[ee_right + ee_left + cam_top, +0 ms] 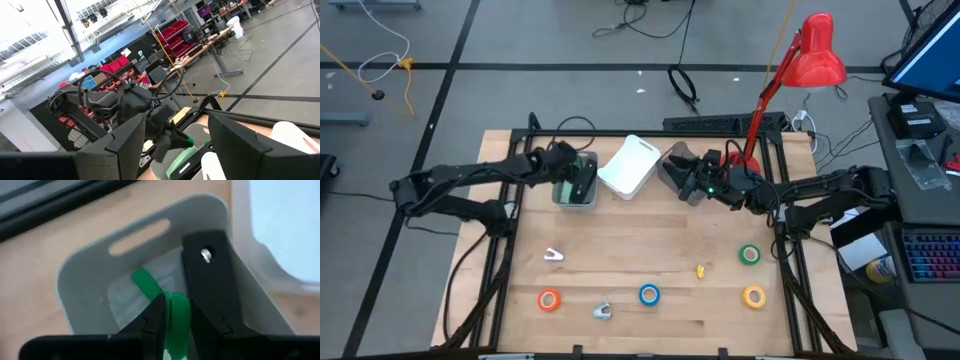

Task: Pick and place Stapler, Stapler remover, tape
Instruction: Put the small green stapler into the gray bin, then put the small yellow stapler into the gray bin

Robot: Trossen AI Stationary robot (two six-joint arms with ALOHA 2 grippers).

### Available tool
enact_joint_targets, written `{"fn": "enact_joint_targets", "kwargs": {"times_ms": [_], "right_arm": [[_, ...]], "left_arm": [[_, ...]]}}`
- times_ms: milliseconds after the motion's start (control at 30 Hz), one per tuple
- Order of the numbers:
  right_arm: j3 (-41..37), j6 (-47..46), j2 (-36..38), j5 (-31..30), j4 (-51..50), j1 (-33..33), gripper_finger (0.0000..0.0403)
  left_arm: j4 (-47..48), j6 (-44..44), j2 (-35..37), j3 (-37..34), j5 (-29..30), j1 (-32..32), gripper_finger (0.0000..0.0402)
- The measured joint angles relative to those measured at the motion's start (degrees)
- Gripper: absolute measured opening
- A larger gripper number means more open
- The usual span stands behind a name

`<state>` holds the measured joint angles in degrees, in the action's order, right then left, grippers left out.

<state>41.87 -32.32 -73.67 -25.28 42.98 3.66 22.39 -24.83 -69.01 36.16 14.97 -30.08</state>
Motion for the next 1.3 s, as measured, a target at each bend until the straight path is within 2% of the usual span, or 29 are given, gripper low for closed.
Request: {"fn": "enact_joint_targets", "kwargs": {"times_ms": [267, 700, 1067, 1300], "right_arm": [[0.0, 0.0, 0.0, -0.1, 0.0, 0.0, 0.021], [0.0, 0.0, 0.0, -0.3, 0.0, 0.1, 0.021], [0.0, 0.0, 0.0, -0.2, 0.0, 0.1, 0.021], [0.0, 0.0, 0.0, 0.0, 0.0, 0.0, 0.021]], "left_arm": [[-6.5, 5.1, -4.5, 0.0, -0.6, -4.4, 0.0072], [-11.0, 9.7, -7.3, 0.1, -2.5, -6.6, 0.0076], [-11.4, 9.9, -7.3, 0.1, -2.5, -6.6, 0.0177], [-12.9, 9.5, -6.4, 0.3, -3.0, -6.6, 0.0208]]}}
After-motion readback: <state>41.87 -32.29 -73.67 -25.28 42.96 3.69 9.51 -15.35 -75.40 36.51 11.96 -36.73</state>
